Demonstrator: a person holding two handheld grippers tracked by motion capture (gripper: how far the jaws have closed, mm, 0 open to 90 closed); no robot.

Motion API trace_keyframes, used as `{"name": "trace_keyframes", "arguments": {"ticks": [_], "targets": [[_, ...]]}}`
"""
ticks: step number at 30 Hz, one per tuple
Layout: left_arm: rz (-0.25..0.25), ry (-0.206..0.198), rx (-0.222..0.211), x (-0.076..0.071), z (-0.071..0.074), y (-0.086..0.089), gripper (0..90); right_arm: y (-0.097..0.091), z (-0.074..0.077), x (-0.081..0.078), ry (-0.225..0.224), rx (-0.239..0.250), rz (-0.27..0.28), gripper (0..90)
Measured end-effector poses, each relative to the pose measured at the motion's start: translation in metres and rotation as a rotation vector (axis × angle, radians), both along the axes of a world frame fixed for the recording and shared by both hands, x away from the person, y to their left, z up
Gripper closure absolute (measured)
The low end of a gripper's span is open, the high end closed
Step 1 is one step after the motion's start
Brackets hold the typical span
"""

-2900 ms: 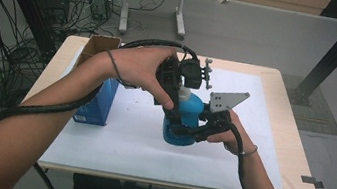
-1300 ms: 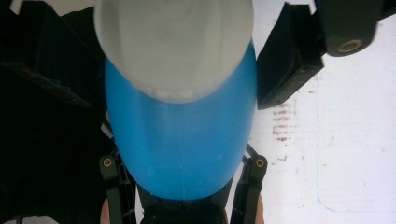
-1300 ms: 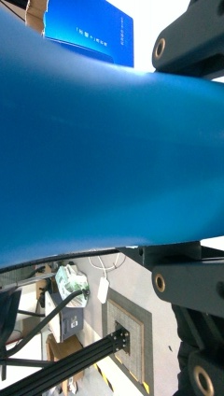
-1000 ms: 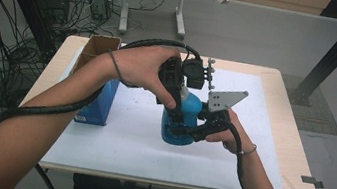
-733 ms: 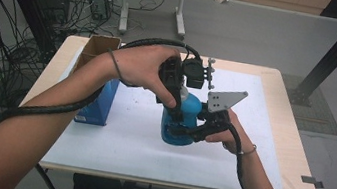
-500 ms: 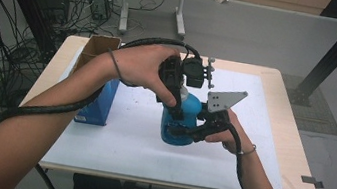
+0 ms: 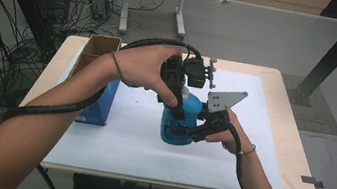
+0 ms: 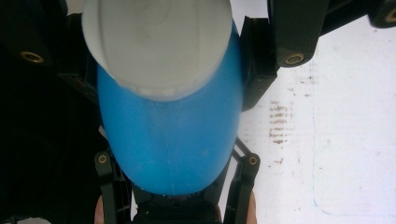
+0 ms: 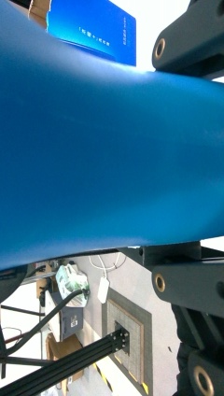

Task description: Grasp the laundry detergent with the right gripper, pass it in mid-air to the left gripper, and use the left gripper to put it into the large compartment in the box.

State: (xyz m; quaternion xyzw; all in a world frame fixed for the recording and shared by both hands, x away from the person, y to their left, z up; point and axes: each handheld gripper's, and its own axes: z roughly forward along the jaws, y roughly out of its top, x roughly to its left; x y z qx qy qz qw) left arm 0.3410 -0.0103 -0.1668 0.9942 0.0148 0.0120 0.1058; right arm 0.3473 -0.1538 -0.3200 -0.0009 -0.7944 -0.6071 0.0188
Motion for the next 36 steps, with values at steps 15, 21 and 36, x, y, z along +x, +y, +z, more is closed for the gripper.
{"name": "trace_keyframes", "arguments": {"ticks": [15,21,36], "targets": [[-0.002,0.000,0.006,0.0002,-0.0006,0.0005,37.7,0.0015,-0.0007,0.0003,-0.001,0.002,0.000,43.9],[0.001,0.006,0.000,0.0016,-0.0012,0.0017,37.7,0.0017,-0.0010,0.0008,0.001,0.001,0.000,43.9],[-0.001,0.007,0.006,0.0032,-0.0011,0.0017,37.7,0.0020,-0.0013,0.0020,0.005,0.002,-0.002,43.9]]}}
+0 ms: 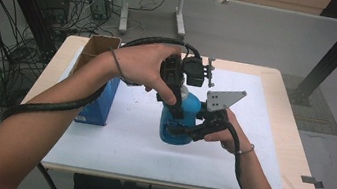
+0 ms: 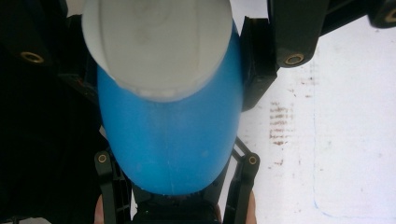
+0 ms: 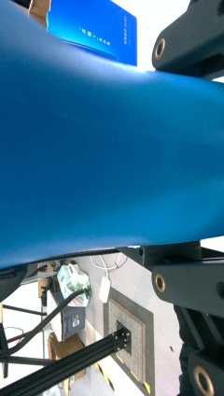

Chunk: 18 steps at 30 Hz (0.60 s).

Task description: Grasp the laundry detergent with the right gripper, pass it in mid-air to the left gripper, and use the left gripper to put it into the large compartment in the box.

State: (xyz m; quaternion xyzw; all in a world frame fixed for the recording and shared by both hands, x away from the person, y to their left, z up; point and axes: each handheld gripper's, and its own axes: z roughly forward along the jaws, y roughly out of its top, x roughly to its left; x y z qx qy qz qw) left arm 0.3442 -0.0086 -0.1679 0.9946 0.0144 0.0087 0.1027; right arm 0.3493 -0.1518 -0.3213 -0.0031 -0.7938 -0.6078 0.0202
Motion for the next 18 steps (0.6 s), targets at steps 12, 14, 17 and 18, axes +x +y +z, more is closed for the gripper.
{"name": "trace_keyframes", "arguments": {"ticks": [12,14,17,18], "targets": [[0.000,-0.001,0.007,0.0010,0.0016,-0.0028,37.7,-0.0020,0.0002,0.0006,-0.004,0.009,-0.005,43.8],[-0.001,-0.001,0.003,0.0014,0.0015,-0.0028,37.7,-0.0024,0.0001,0.0007,-0.002,0.012,-0.007,43.8],[0.000,-0.001,0.005,0.0013,0.0013,-0.0032,37.8,-0.0027,-0.0001,0.0009,-0.003,0.011,-0.007,43.9],[-0.001,-0.002,0.006,0.0012,0.0012,-0.0033,37.7,-0.0030,-0.0001,0.0010,-0.003,0.011,-0.006,43.8]]}}
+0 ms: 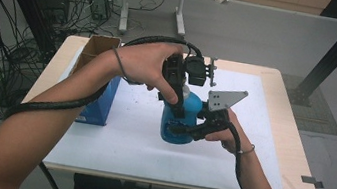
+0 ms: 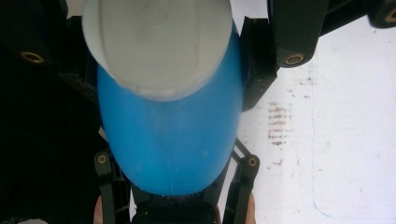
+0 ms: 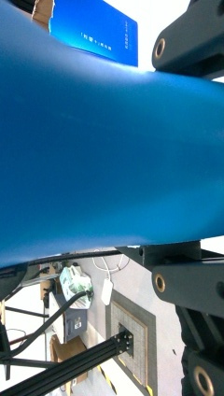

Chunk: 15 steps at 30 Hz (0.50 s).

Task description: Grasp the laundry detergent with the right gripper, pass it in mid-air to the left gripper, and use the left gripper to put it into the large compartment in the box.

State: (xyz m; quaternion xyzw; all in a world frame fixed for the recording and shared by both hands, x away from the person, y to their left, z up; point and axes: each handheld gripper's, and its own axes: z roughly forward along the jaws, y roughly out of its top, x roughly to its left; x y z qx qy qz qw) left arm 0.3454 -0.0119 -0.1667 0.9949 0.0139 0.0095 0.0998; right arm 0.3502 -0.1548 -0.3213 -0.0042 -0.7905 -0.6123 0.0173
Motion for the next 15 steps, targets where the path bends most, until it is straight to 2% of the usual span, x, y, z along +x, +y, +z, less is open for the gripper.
{"name": "trace_keyframes", "arguments": {"ticks": [15], "targets": [[0.007,0.005,0.000,0.0004,-0.0003,0.0006,37.7,0.0006,-0.0007,0.0000,0.001,0.005,0.002,43.8]]}}
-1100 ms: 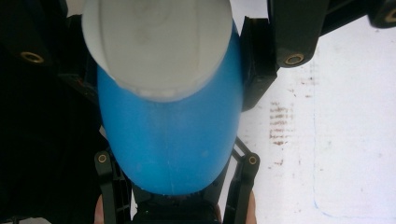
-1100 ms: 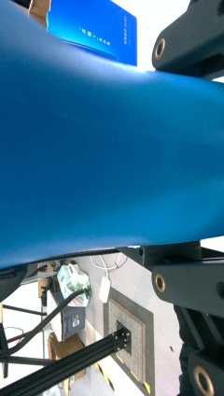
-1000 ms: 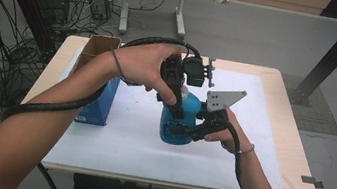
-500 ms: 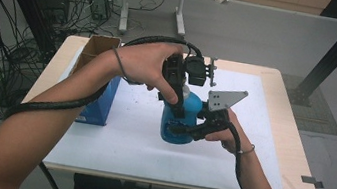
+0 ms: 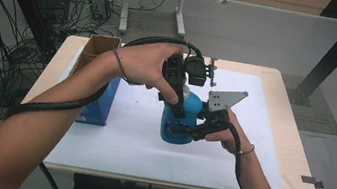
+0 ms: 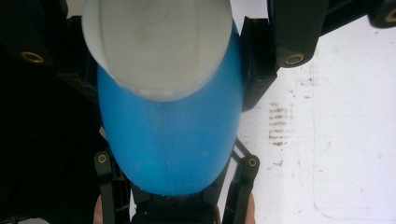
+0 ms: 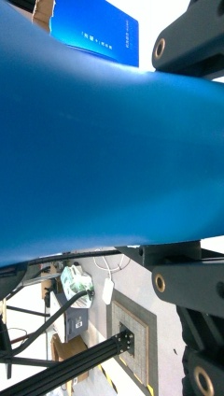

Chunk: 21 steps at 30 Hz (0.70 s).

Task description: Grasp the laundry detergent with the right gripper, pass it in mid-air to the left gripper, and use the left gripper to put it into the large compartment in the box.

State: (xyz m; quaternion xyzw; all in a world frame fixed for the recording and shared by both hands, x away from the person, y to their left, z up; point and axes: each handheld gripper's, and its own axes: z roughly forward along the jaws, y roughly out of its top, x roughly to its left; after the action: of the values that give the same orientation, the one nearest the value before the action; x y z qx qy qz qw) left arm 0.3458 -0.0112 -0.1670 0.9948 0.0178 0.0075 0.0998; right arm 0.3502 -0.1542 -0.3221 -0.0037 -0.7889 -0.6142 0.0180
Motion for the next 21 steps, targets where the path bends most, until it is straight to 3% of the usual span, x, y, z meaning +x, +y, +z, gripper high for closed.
{"name": "trace_keyframes", "arguments": {"ticks": [21], "targets": [[0.007,-0.015,0.020,-0.0010,-0.0014,-0.0006,37.9,0.0017,-0.0011,0.0012,-0.008,-0.008,-0.002,43.8]]}}
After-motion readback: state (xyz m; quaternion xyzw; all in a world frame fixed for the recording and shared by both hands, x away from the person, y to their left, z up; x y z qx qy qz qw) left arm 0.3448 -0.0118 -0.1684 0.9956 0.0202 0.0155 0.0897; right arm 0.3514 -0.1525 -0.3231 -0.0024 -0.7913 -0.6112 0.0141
